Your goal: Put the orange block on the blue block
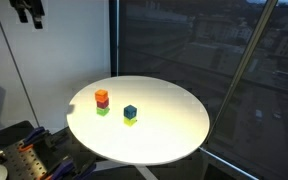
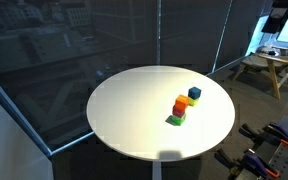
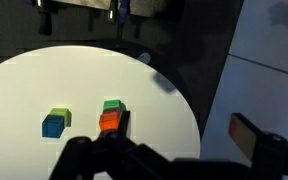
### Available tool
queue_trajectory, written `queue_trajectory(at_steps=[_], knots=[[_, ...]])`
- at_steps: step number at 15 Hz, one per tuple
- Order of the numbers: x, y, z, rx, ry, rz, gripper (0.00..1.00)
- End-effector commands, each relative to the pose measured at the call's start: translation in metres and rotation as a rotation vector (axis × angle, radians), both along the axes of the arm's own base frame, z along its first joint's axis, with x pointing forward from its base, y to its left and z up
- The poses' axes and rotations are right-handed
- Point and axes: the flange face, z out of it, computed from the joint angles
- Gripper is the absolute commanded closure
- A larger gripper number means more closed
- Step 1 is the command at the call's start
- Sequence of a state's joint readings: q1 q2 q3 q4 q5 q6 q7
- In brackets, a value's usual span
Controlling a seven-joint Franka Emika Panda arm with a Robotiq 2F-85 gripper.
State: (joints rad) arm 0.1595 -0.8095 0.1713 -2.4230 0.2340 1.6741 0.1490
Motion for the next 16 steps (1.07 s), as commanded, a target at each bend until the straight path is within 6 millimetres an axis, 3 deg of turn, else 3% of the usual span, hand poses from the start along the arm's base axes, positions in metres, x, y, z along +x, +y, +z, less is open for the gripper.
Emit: queue_trajectory(at_steps=[1, 9, 16], knots=[[0.017, -0.016, -0.001, 0.012, 0.004, -0.025, 0.0], [0.054, -0.064, -0.017, 0.008, -0.004, -0.147, 0.0], [0.09, -0.088, -0.053, 0.038, -0.051, -0.226, 0.0]])
